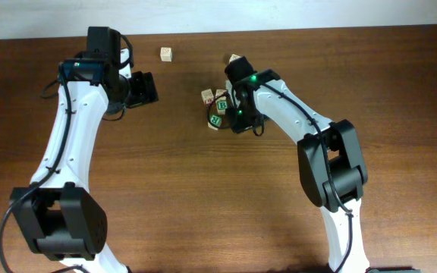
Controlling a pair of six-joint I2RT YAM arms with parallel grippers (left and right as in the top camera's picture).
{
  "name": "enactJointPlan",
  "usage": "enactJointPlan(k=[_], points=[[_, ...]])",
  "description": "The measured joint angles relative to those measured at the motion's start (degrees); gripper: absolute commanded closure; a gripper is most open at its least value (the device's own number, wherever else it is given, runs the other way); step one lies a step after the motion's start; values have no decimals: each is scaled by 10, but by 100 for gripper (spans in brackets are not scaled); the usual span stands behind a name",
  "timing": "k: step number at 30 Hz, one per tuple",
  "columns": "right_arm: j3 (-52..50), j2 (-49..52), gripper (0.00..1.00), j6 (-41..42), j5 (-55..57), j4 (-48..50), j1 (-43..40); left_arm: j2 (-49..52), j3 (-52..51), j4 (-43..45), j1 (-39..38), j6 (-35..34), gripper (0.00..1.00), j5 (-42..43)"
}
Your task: Rotate 4 blocks
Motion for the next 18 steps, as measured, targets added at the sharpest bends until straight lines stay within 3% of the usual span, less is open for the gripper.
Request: enactJointPlan(k=[7, 9, 11, 18], points=[[3, 0, 69, 107, -30, -133, 1, 0, 0, 0, 0, 0, 18, 0], [3, 0, 68, 116, -33, -149, 6, 0, 0, -1, 0, 0, 18, 0], [3, 0, 59, 124, -33, -151, 16, 0, 0, -2, 0, 0, 18, 0], [4, 0, 56, 128, -31, -146, 21, 0, 0, -4, 0, 0, 18, 0]])
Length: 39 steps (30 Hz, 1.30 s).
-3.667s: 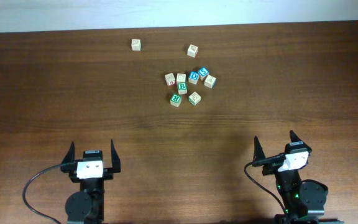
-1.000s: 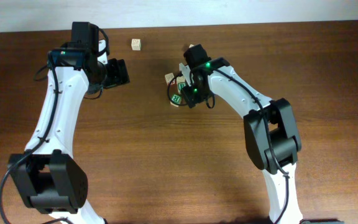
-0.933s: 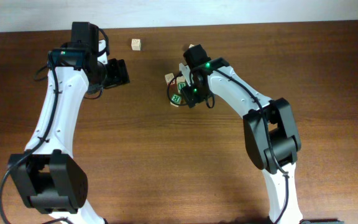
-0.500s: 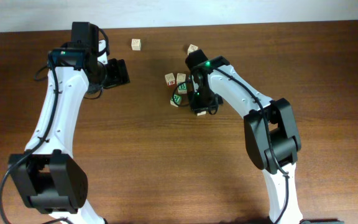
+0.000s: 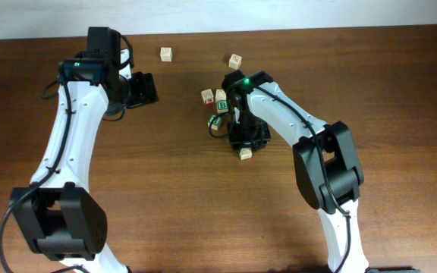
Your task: Rotate 4 blocks
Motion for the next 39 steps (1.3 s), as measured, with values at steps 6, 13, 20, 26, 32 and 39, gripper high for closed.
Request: enactJointPlan(k=[6, 13, 20, 26, 32, 39], points=[[143, 9, 43, 11, 0, 61, 2, 0, 0, 0, 0, 0, 14, -7], [143, 15, 46, 153, 37, 154, 45, 0, 0, 2, 13, -2, 12, -106], [143, 72, 50, 214, 86, 163, 57, 0, 0, 2, 37, -2, 11, -150], [143, 83, 74, 223, 91, 153, 57, 0, 0, 2, 37, -2, 11, -150], [158, 83, 73, 207, 84, 37, 58, 0, 0, 2, 37, -2, 11, -150], [160, 83, 73, 147, 69, -53, 71, 0, 0, 2, 37, -2, 11, -150]])
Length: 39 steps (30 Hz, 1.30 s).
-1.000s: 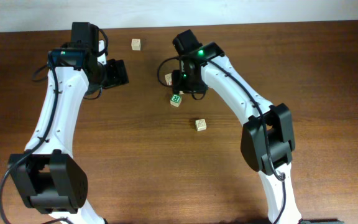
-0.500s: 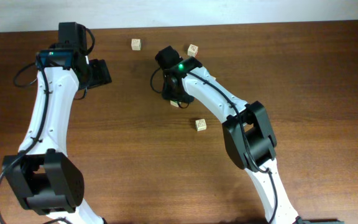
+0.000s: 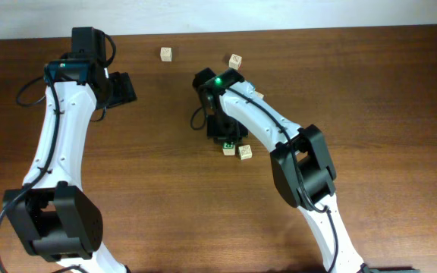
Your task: Rotate 4 blocks
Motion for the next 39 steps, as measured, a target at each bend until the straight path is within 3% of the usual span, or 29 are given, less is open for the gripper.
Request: enactJointPlan(k=[6, 7, 9, 13, 16, 19, 22, 29, 33, 39], points=[[-7, 0, 73, -30, 0, -8, 24, 0, 0, 0, 0, 0, 10, 0], [-7, 0, 59, -34, 0, -8, 24, 0, 0, 0, 0, 0, 10, 0], [-7, 0, 48, -41, 3, -8, 24, 0, 0, 0, 0, 0, 10, 0], [-9, 0, 47, -63, 5, -13, 24, 0, 0, 0, 0, 0, 10, 0], [61, 11, 47, -88, -1, -74, 18, 0, 0, 0, 0, 0, 9, 0], [164, 13, 38, -151, -5, -81, -14, 0, 0, 0, 0, 0, 5, 0], [183, 13, 28, -268, -6, -32, -89, 0, 0, 0, 0, 0, 4, 0], [90, 13, 31, -496, -35, 112, -193, 0, 0, 0, 0, 0, 4, 0], [48, 13, 35, -547, -58, 158, -194, 0, 0, 3, 0, 0, 4, 0], [3, 13, 66, -562, -71, 203, -194, 0, 0, 9, 0, 0, 4, 0]])
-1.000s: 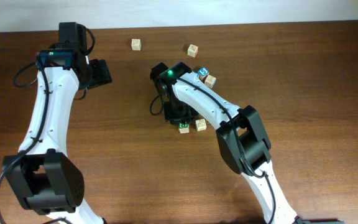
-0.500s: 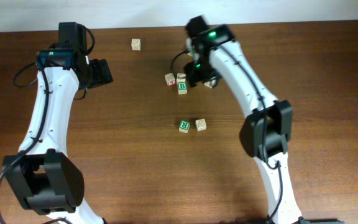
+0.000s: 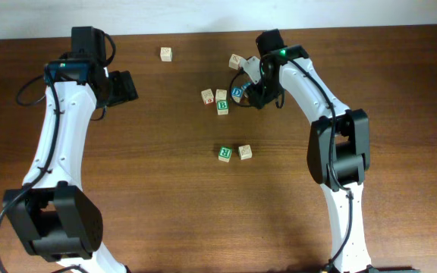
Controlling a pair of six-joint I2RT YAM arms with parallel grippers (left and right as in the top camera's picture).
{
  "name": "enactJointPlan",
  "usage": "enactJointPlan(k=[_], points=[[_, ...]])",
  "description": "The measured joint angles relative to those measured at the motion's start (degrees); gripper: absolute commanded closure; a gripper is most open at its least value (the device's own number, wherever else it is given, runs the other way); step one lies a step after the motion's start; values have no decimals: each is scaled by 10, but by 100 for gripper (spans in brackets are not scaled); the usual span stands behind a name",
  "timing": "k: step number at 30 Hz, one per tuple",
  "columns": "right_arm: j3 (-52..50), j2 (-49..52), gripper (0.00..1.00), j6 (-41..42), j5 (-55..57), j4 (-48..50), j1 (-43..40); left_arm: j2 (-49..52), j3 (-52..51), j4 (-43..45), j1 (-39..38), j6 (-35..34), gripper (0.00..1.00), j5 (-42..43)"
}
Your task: Rotate 4 blocks
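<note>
Several lettered wooden cubes lie on the brown table (image 3: pixel 127 197). A tan one (image 3: pixel 207 96), another tan one (image 3: pixel 221 95) and a green B block (image 3: pixel 222 107) form a cluster. Beside it, a blue-lettered block (image 3: pixel 238 92) sits tilted at the tip of my right gripper (image 3: pixel 250 95); its jaws are hidden from above. A green R block (image 3: pixel 224 153) and a tan block (image 3: pixel 245 152) lie side by side mid-table. My left gripper (image 3: pixel 126 86) hovers far left, away from all the blocks.
Two more cubes lie near the table's back edge: one (image 3: pixel 165 54) at the back middle, another (image 3: pixel 236 60) just left of my right wrist. A white wall runs along the back of the table.
My right gripper has left the green R block mid-table and now sits up at the cluster's right side, against the blue-lettered block. The green R and tan blocks lie free. The left arm has not moved.
My right gripper was first in the block cluster. Then it stood lower, with a tan block lying below it. By the third moment it was over a green block beside that tan one, and my left arm had shifted left. Now the right gripper is back at the cluster.
</note>
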Motion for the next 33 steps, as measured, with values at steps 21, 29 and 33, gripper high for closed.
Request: enactJointPlan(k=[21, 29, 33], points=[[16, -3, 82, 321, -11, -321, 63, 0, 0, 4, 0, 0, 4, 0], [16, -3, 66, 337, -8, -356, 65, 0, 0, 4, 0, 0, 2, 0], [16, -3, 52, 338, -8, -375, 65, 0, 0, 4, 0, 0, 2, 0]])
